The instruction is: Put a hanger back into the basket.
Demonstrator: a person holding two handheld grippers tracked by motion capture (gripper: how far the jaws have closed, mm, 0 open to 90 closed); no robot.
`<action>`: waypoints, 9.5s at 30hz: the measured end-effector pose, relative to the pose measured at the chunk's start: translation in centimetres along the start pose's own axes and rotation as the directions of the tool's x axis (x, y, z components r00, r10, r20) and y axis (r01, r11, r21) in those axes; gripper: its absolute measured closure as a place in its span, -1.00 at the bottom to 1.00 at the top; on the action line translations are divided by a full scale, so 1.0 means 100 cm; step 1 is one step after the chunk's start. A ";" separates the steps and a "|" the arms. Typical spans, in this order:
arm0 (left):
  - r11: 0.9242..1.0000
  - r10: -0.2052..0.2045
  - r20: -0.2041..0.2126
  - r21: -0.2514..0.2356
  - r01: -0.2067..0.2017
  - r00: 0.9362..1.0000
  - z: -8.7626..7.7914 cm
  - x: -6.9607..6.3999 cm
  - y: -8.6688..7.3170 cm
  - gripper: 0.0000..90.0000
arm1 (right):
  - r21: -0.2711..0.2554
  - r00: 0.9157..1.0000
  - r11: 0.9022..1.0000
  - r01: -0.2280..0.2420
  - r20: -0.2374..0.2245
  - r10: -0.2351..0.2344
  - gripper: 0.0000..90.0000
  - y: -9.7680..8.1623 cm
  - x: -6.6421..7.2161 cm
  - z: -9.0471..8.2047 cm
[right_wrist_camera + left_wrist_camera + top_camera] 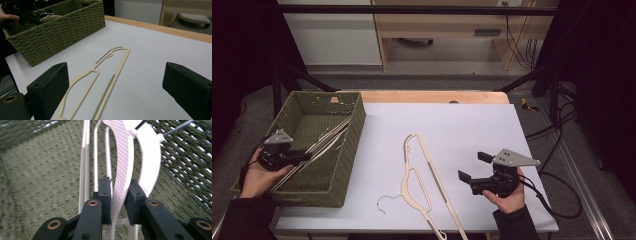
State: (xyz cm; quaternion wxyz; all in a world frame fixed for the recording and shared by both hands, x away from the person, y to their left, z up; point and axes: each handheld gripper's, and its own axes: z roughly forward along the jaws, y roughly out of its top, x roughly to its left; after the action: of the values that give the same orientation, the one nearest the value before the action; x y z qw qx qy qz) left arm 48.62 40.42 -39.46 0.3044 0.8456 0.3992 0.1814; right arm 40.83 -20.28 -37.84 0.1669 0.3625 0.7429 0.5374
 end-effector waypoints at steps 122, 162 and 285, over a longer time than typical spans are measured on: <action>0.981 0.193 0.318 -0.070 -0.180 0.928 0.112 -0.229 0.026 0.83 | 0.061 0.997 0.996 0.059 -0.043 -0.057 -0.80 -0.007 0.024 0.022; 0.965 0.258 0.328 -0.047 -0.257 0.909 0.091 -0.233 0.048 0.97 | 0.171 0.985 0.981 0.095 -0.162 -0.067 -0.71 -0.026 0.066 0.072; 0.931 0.193 0.252 -0.353 -0.095 0.948 0.034 -0.212 0.084 -0.74 | 0.211 0.981 0.968 0.138 -0.166 -0.103 0.93 0.001 0.050 0.045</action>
State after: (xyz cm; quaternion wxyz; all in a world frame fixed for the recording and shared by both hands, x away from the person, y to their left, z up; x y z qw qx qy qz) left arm 42.20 18.37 -37.76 0.4838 0.8255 0.2510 0.1466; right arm 40.29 -13.61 -38.69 0.0999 0.2903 0.8296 0.4664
